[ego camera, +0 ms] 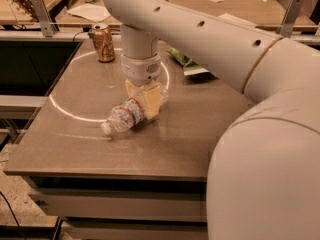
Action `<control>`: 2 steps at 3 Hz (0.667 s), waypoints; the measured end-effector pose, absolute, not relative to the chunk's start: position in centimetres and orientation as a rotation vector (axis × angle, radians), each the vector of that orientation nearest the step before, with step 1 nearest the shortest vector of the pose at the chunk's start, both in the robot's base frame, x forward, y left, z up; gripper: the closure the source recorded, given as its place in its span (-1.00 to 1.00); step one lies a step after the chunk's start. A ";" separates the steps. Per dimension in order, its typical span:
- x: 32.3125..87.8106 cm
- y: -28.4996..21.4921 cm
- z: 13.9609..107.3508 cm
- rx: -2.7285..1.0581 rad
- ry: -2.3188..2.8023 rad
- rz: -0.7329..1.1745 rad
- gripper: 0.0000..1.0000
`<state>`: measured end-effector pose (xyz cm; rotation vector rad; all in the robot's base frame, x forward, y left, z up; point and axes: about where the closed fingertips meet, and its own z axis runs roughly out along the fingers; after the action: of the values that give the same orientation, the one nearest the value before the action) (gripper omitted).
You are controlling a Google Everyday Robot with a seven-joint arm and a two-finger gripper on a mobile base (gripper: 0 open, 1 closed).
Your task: Place water bottle upright
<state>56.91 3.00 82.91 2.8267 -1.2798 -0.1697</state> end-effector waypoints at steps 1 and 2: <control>56.4 0.9 87.2 2.871 -1.455 -0.125 1.00; 55.4 -2.1 93.1 2.937 -1.706 -0.086 1.00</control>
Offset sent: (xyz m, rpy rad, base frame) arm -0.0342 -0.1049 0.1859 0.4012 -0.2684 -0.3837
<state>55.36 -2.08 93.08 2.9368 -1.7058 -0.0859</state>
